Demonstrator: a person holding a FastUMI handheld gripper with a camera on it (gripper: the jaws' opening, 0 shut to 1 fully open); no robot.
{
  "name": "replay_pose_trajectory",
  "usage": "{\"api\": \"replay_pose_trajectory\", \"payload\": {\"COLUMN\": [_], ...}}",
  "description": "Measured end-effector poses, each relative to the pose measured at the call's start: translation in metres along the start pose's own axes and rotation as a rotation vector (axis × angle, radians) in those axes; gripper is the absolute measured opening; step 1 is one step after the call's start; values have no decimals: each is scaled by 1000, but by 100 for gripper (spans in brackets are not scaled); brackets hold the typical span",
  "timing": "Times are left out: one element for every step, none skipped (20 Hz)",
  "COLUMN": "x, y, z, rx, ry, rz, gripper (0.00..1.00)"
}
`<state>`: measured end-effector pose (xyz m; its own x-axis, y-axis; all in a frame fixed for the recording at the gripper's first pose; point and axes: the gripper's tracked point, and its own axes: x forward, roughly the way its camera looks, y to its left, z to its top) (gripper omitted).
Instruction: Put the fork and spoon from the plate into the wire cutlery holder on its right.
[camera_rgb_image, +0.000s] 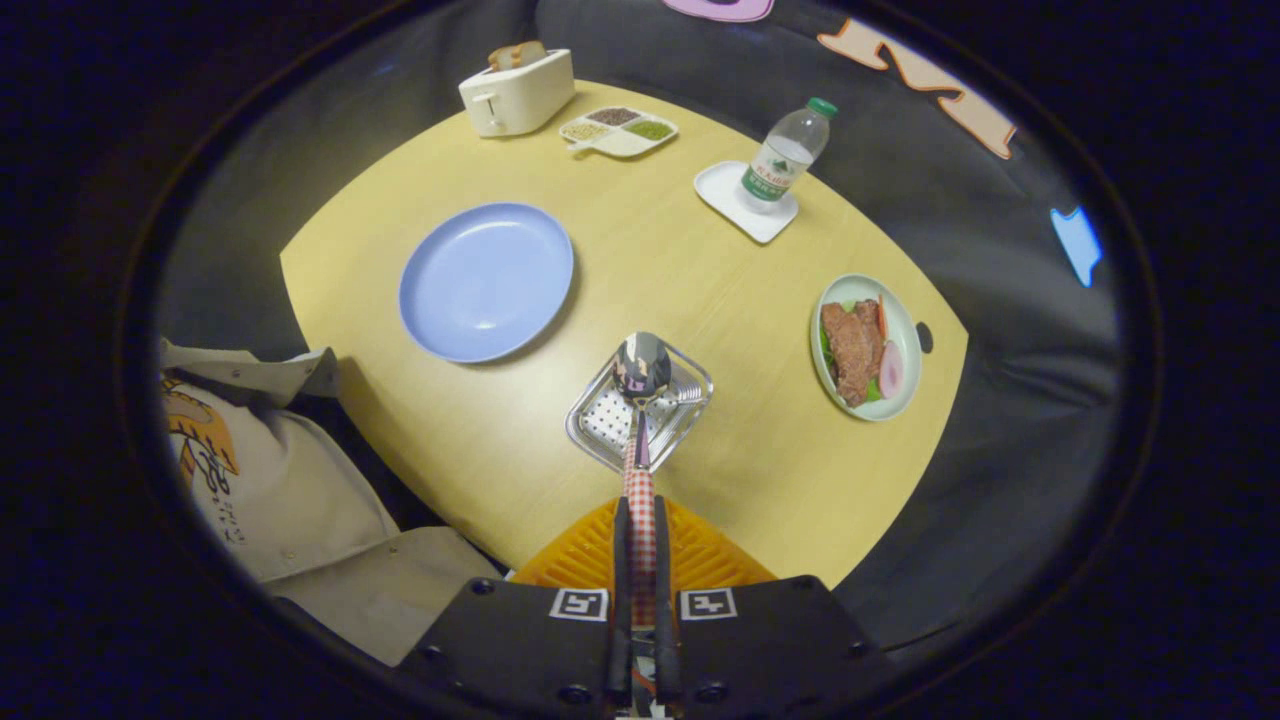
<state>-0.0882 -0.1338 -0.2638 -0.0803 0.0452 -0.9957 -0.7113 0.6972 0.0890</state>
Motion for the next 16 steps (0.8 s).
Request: {"api": "replay_pose_trajectory", "payload": {"x": [2,3,3,7,9,12,15,19,21,26,30,33,35,36,38,39], "y": [-2,-8,-12,-12,-11,-10,-10,-9,-9,-11,-15,-17,-19,-19,-19,-20], "z": [-1,-1,-3,-2,-3,-4,-3,-3,-2,-4,-3,-3,-2,-2,1,2], "rx": [-18,-45,-67,-77,-84,-98,-111,-121,-126,-135,-145,-149,-149,-146,-143,-145], "ry": [23,43,67,88,113,135,157,179,204,226,250,271,288,303,307,308], "rz": [9,5,6,17,31,43,53,64,73,74,70,65,64,69,68,66], "gripper": [12,12,12,12,12,12,12,12,12,12,13,13,14,15,16,15]}}
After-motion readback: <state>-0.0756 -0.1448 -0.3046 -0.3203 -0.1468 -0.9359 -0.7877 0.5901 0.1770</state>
